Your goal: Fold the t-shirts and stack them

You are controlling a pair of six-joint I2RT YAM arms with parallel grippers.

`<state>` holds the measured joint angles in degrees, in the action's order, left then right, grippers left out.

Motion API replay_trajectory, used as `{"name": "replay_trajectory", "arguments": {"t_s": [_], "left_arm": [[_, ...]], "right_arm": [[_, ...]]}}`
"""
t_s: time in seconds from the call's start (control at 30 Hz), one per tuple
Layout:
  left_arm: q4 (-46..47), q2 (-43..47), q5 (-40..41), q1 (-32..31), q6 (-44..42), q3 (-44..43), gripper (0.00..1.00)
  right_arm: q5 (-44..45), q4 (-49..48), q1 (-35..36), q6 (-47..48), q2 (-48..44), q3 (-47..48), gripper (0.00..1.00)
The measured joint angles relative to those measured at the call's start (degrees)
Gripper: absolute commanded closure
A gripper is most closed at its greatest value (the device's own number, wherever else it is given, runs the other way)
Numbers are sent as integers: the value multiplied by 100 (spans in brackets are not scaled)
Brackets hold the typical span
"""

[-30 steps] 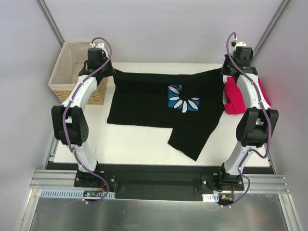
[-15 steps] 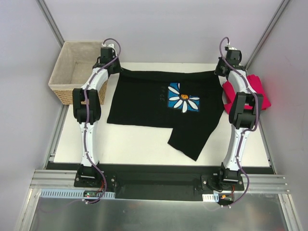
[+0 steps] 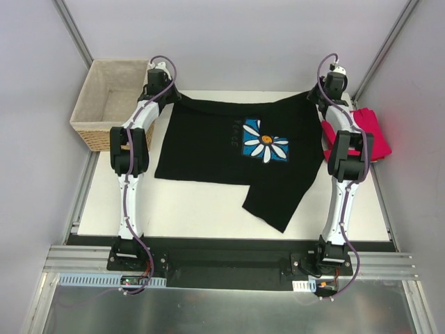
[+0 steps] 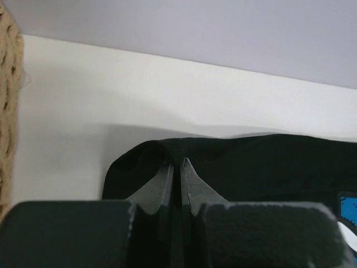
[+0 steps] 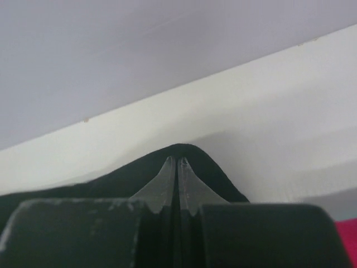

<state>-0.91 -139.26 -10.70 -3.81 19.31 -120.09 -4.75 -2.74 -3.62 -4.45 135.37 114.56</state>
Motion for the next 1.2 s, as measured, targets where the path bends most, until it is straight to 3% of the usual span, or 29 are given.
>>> {"name": "replay_trajectory", "arguments": {"t_s": [0.07, 0.27, 0.33, 0.37, 0.4, 0.47, 0.57, 0.6, 0.67, 0.93, 1.1, 1.2], "left_arm": [[223, -92, -66, 0, 74, -9, 95], [1314, -326, -164, 7, 205, 4, 94], [1773, -415, -210, 15, 315, 2, 89], [1982, -498, -225, 15, 404, -28, 82], [2175, -603, -238, 15, 479, -107, 66], [2459, -866, -254, 17, 673, -319, 49], [2673, -1137, -262, 17, 955, -437, 34], [2691, -1187, -269, 20, 1025, -437, 30], [2732, -1259, -282, 20, 1145, -411, 27], [3056, -1119, -413, 55, 1110, 116, 23], [2863, -525, -431, 55, 758, 267, 16], [2747, 63, -452, 55, 527, 267, 18]], "right_arm": [[26, -297, 0, -168, 103, 0, 94], [190, -1287, 0, -417, 444, 11, 93], [229, -1552, 0, -450, 605, 116, 87], [247, -1696, 0, -476, 715, 214, 75], [256, -1836, 0, -520, 822, 299, 65], [256, -2094, -7, -675, 1012, 428, 52], [254, -2328, -26, -881, 1185, 509, 28], [256, -2367, -28, -925, 1217, 509, 10], [258, -2430, -33, -1021, 1231, 498, 0], [450, -3051, -33, -922, 804, -289, 4], [442, -2579, -33, -382, -396, -748, 4], [367, -2105, -37, -2, -1384, -684, 4]]}}
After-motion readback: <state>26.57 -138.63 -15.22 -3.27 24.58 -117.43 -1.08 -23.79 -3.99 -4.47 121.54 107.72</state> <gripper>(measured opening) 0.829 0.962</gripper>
